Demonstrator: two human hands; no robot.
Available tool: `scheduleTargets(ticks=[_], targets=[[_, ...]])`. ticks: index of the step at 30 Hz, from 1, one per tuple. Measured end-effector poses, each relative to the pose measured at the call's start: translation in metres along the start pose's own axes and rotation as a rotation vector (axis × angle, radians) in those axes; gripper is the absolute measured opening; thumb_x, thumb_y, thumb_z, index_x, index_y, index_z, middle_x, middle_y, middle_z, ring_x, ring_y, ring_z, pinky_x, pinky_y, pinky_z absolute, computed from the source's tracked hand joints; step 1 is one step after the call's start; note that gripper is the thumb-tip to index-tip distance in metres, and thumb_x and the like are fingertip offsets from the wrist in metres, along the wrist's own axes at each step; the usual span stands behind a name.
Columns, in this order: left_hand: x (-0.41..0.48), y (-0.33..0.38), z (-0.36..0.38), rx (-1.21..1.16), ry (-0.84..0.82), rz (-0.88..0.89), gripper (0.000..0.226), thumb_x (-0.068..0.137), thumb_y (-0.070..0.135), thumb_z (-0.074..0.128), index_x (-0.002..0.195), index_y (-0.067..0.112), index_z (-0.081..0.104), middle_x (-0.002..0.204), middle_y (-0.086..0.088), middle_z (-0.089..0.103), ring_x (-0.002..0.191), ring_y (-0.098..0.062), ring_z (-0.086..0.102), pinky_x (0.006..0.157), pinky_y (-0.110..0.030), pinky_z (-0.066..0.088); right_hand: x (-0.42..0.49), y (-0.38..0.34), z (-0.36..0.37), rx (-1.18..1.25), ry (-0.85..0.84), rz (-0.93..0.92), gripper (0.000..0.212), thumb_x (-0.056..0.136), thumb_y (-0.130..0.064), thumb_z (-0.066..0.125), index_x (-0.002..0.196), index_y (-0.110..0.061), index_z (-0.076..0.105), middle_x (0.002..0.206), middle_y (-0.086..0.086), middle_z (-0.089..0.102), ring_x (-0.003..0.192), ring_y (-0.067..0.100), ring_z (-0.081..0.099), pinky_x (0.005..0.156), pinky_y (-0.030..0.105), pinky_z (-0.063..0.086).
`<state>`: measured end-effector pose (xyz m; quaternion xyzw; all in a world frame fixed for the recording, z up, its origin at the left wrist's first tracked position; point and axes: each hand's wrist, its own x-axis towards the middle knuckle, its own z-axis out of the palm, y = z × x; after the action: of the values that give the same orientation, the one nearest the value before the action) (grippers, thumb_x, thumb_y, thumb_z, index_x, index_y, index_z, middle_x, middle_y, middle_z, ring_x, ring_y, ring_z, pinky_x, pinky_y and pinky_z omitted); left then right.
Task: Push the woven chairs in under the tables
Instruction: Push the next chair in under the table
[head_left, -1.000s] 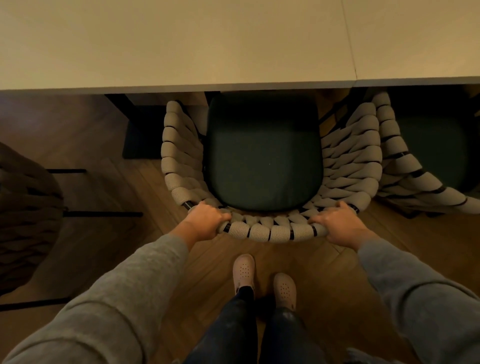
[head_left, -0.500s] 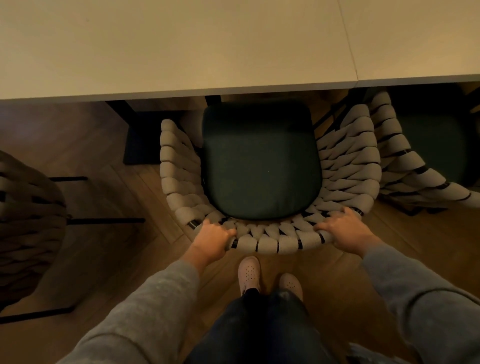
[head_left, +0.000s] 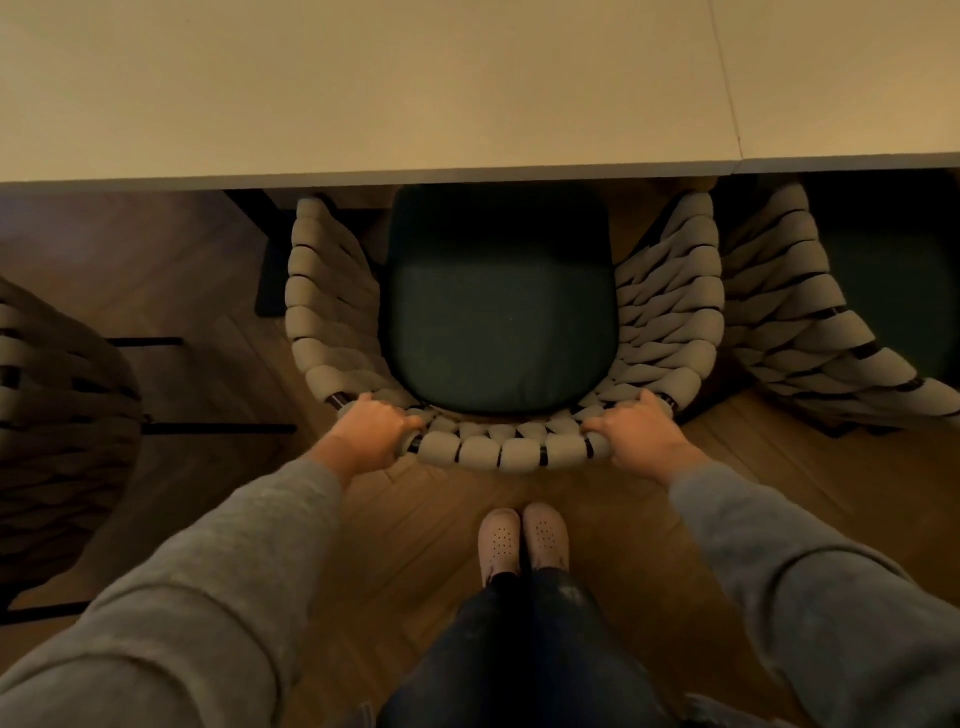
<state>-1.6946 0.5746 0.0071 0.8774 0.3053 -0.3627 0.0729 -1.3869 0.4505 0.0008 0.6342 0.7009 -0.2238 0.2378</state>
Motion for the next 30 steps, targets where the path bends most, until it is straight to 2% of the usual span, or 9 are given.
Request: scheduleTargets(ticks=[5,10,16,21,26,30], targets=[[0.005,-0.043,-0.001,0.033,-0.04,-0.013,0.04,0.093,0.031,0.048,0.132,0.037,0.043,0.121,0.006,0.062,0.113,-0.017,0.058,0.102,-0.04,0.035,0.023,-0.023,-0.015,0.013,0.0,-0.029,0.034,0.09,-0.021,0.058,0.121,-0.033,0.054,0.109,-0.003,0.064,0.113,0.021,0.056,0.109,0.052,0.025],[0.012,-0.063,-0.007,0.027,-0.008,0.0,0.036,0.095,0.033,0.047,0.132,0.036,0.045,0.118,0.008,0.062,0.112,-0.015,0.057,0.103,-0.039,0.034,0.04,-0.024,-0.025,0.012,0.014,-0.062,0.035,0.088,-0.02,0.059,0.12,-0.031,0.054,0.108,-0.003,0.064,0.112,0.023,0.057,0.11,0.054,0.024],[0.017,-0.056,-0.005,0.022,-0.005,-0.015,0.033,0.093,0.032,0.049,0.126,0.036,0.046,0.116,0.008,0.062,0.112,-0.016,0.057,0.101,-0.041,0.034,0.043,-0.007,-0.028,-0.005,0.034,-0.183,0.032,0.087,-0.024,0.061,0.118,-0.03,0.056,0.108,-0.003,0.063,0.104,0.018,0.059,0.095,0.036,0.045],[0.023,-0.04,-0.008,-0.005,0.026,-0.023,0.034,0.093,0.032,0.049,0.127,0.035,0.046,0.115,0.006,0.061,0.112,-0.017,0.057,0.099,-0.04,0.034,0.043,0.012,-0.029,-0.022,-0.003,-0.169,0.033,0.088,-0.025,0.06,0.12,-0.032,0.055,0.111,-0.005,0.062,0.107,0.018,0.057,0.099,0.037,0.044],[0.025,-0.041,-0.013,0.003,0.035,-0.016,0.039,0.094,0.034,0.051,0.132,0.035,0.044,0.12,0.006,0.059,0.116,-0.017,0.055,0.099,-0.04,0.035,0.049,0.022,-0.029,-0.023,0.013,-0.233,0.029,0.086,-0.03,0.06,0.115,-0.033,0.057,0.103,-0.006,0.062,0.098,0.015,0.058,0.087,0.032,0.048],[0.024,-0.037,-0.014,0.032,0.017,-0.057,0.044,0.093,0.033,0.052,0.136,0.032,0.041,0.129,0.003,0.056,0.125,-0.021,0.048,0.109,-0.049,0.025,0.051,0.024,-0.029,0.019,0.015,-0.264,0.027,0.084,-0.031,0.063,0.111,-0.033,0.059,0.102,-0.009,0.063,0.097,0.013,0.058,0.087,0.031,0.047]])
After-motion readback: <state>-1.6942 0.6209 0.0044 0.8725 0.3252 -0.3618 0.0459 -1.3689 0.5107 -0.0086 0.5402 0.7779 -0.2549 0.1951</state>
